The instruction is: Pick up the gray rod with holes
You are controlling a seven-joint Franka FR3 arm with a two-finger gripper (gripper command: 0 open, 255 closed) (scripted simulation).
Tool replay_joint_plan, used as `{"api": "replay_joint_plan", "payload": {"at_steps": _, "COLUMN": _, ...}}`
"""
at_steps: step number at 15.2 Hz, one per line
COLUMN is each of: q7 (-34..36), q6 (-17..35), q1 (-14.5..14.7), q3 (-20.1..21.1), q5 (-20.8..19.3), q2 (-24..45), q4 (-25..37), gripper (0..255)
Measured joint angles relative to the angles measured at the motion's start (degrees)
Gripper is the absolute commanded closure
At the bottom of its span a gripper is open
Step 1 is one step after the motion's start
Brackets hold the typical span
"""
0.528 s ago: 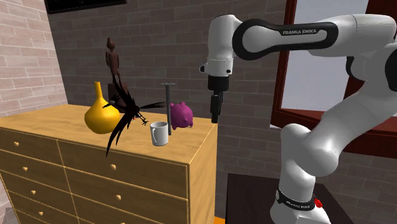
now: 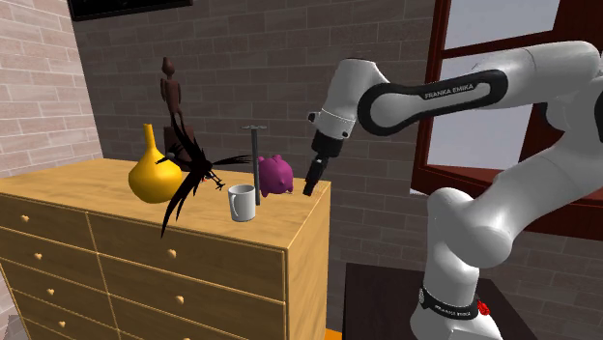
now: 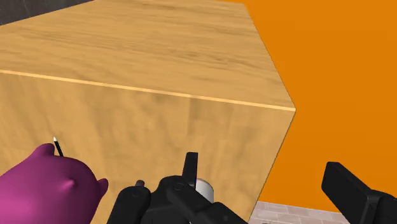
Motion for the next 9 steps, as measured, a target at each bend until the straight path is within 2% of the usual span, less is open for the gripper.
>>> {"api": "replay_joint_plan", "payload": {"at_steps": 5, "q7": -2.86, "q6": 26.91, "q1": -2.29, "q3": -5.45, "q5": -3.05, "q2": 3.0, "q4": -8.41, "gripper": 0}}
{"api": "replay_joint_plan", "payload": {"at_steps": 9, "q7": -5.7, "q6": 50.74, "q1": -1.55, "q3": -11.27, "q5": -4.02, "q2": 10.72, "q4": -12.12, "gripper": 0}}
